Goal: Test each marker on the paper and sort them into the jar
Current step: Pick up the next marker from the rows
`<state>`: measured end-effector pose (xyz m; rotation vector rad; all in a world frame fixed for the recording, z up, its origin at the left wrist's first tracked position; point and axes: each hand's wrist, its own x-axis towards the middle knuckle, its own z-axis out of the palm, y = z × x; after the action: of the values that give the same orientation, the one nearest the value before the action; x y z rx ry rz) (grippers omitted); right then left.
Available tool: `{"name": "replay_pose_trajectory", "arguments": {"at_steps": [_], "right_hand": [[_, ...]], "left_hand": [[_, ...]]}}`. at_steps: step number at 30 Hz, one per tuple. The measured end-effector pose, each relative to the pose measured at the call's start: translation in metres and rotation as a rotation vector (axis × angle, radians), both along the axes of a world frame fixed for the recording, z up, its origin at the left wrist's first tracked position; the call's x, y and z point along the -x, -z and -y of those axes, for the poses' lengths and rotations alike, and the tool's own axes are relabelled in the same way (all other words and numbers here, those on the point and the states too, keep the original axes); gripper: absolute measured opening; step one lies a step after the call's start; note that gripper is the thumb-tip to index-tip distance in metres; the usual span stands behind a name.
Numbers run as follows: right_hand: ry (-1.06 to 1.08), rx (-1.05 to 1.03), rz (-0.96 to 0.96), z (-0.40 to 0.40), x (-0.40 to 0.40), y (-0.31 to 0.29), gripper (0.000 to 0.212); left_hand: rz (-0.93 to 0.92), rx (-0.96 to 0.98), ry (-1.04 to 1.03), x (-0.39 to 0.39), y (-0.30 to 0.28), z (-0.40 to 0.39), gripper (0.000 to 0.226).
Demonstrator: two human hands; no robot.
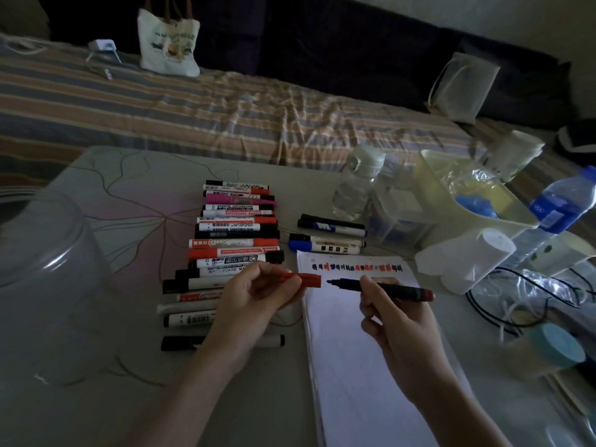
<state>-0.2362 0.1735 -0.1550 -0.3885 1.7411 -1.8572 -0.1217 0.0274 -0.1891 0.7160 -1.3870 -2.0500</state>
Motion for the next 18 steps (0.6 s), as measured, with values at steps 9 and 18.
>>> {"name": "replay_pose_trajectory", "arguments": {"at_steps": [9, 18], "right_hand": [[-0.066, -0.03, 0.008, 0.006, -0.008, 0.002, 0.021], [-0.065, 0.042, 0.126, 0.01, -0.013, 0.004, 0.034]], "left_hand": [[-0.031, 0.06, 0.066, -0.001, -0.001, -0.003, 0.024], [-0.045, 0.176, 0.143, -0.002, 0.0, -0.002, 0.021]]}}
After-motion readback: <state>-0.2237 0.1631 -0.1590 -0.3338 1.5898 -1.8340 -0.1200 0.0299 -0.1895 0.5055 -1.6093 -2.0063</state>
